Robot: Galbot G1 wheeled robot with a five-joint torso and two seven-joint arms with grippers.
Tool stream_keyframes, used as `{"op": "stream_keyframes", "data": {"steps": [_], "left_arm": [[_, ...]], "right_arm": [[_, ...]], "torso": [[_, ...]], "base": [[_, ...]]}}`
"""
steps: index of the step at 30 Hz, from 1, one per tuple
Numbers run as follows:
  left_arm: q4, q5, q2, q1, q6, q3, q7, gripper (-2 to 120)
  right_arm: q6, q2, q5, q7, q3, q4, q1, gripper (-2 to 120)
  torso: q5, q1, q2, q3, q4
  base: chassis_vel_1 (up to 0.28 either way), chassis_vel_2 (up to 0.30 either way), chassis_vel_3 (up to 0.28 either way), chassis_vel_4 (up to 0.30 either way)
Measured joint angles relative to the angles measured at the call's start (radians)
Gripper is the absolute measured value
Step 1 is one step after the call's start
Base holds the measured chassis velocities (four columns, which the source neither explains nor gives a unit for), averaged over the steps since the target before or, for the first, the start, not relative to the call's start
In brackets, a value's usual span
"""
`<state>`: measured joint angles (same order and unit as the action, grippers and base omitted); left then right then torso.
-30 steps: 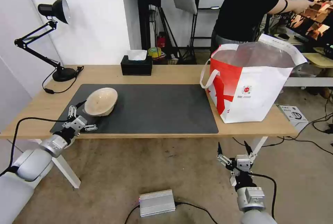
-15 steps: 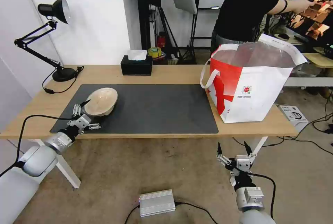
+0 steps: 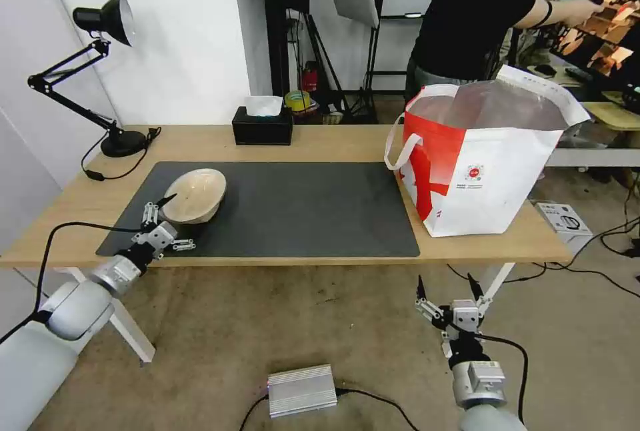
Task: Pick up the trash from the table and place it into the takeout bag.
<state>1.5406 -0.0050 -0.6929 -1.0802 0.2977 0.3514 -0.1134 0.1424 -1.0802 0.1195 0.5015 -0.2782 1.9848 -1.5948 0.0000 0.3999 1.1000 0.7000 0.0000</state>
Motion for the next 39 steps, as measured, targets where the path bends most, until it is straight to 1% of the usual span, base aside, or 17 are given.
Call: {"op": "stream_keyframes", "data": {"steps": [2, 5, 6, 7, 8, 9, 11, 14, 21, 25, 26, 27, 30, 31, 33, 35, 39], "left_arm": [[-0.002, 0.000, 0.000, 0.001, 0.000, -0.001, -0.001, 97], [-0.006, 0.000, 0.000, 0.006, 0.000, -0.004, -0.003, 84], [-0.006, 0.000, 0.000, 0.006, 0.000, -0.004, -0.003, 84], [-0.007, 0.000, 0.000, 0.007, 0.000, -0.005, -0.004, 79], [-0.007, 0.000, 0.000, 0.007, 0.000, -0.005, -0.004, 77], [-0.009, 0.000, 0.000, 0.009, 0.000, -0.006, -0.004, 71], [-0.011, 0.000, 0.000, 0.010, 0.000, -0.007, -0.005, 69], [-0.015, 0.000, 0.000, 0.014, 0.000, -0.009, -0.006, 58], [-0.021, 0.000, -0.001, 0.017, 0.001, -0.011, -0.011, 48], [-0.023, 0.000, -0.002, 0.013, 0.002, -0.007, -0.022, 33], [-0.023, 0.000, -0.002, 0.013, 0.002, -0.007, -0.022, 33], [-0.023, 0.000, -0.003, 0.011, 0.003, -0.005, -0.023, 30], [-0.022, 0.000, -0.006, 0.003, 0.006, 0.003, -0.029, 18], [-0.022, 0.000, -0.006, 0.003, 0.006, 0.003, -0.029, 18], [-0.021, 0.000, -0.008, -0.001, 0.006, 0.006, -0.031, 8], [-0.022, 0.000, -0.010, -0.003, 0.007, 0.007, -0.034, 1], [-0.025, 0.000, -0.016, -0.005, 0.008, 0.007, -0.039, 0]], "right_arm": [[0.000, 0.000, 0.000, 0.000, 0.000, -0.001, 0.000, 100], [0.001, -0.003, -0.001, 0.000, 0.001, -0.002, 0.001, 100], [0.001, -0.003, -0.001, 0.000, 0.001, -0.002, 0.001, 100], [0.001, -0.004, -0.002, 0.000, 0.001, -0.003, 0.001, 100], [0.001, -0.004, -0.002, 0.000, 0.002, -0.003, 0.001, 100], [0.001, -0.006, -0.003, 0.000, 0.002, -0.004, 0.001, 100], [0.001, -0.006, -0.003, 0.001, 0.002, -0.005, 0.001, 100], [0.002, -0.007, -0.005, 0.001, 0.003, -0.008, 0.001, 100], [0.002, -0.011, -0.009, 0.001, 0.007, -0.011, 0.003, 100], [0.002, -0.013, -0.014, 0.001, 0.011, -0.012, 0.003, 100], [0.002, -0.013, -0.014, 0.001, 0.011, -0.012, 0.003, 100], [0.002, -0.013, -0.015, 0.001, 0.011, -0.012, 0.003, 100], [0.003, -0.014, -0.018, 0.002, 0.012, -0.013, 0.002, 100], [0.003, -0.014, -0.018, 0.002, 0.012, -0.013, 0.002, 100], [0.004, -0.014, -0.019, 0.002, 0.012, -0.013, 0.002, 100], [0.005, -0.014, -0.021, 0.002, 0.013, -0.015, 0.001, 100], [0.007, -0.014, -0.023, 0.002, 0.013, -0.017, 0.000, 100]], "torso": [[0.0000, 0.000, 0.000, 0.000, 0.0000], [0.0000, 0.000, 0.000, 0.000, 0.0000], [0.0000, 0.000, 0.000, 0.000, 0.0000], [0.0000, 0.000, 0.000, 0.000, 0.0000], [0.0000, 0.000, 0.000, 0.000, 0.0000], [0.0000, 0.000, 0.000, 0.000, 0.0000], [-0.0001, 0.000, 0.000, 0.000, 0.0000], [-0.0001, 0.000, 0.000, 0.000, 0.0000], [0.0000, 0.000, 0.000, 0.000, 0.0000], [0.0000, 0.000, 0.000, 0.000, 0.0000], [0.0000, 0.000, 0.000, 0.000, 0.0000], [0.0000, 0.000, 0.000, 0.000, 0.0000], [0.0000, 0.000, 0.000, 0.000, 0.0000], [0.0000, 0.000, 0.000, 0.000, 0.0000], [0.0000, 0.000, 0.000, 0.000, 0.0000], [0.0001, 0.000, 0.000, 0.000, 0.0000], [0.0001, 0.000, 0.000, 0.000, 0.0000]], "base": [[0.000, 0.000, 0.000, 0.000], [0.000, 0.000, 0.000, 0.000], [0.000, 0.000, 0.000, 0.000], [0.000, 0.000, 0.000, 0.000], [0.000, 0.000, 0.000, 0.000], [0.000, 0.000, 0.000, 0.000], [0.000, 0.000, 0.000, 0.000], [0.000, 0.000, 0.000, 0.000], [0.000, 0.000, 0.000, 0.000], [0.000, 0.000, 0.000, 0.000], [0.000, 0.000, 0.000, 0.000], [0.000, 0.000, 0.000, 0.000], [0.000, 0.000, 0.000, 0.000], [0.000, 0.000, 0.000, 0.000], [0.000, 0.000, 0.000, 0.000], [0.000, 0.000, 0.000, 0.000], [0.000, 0.000, 0.000, 0.000]]}}
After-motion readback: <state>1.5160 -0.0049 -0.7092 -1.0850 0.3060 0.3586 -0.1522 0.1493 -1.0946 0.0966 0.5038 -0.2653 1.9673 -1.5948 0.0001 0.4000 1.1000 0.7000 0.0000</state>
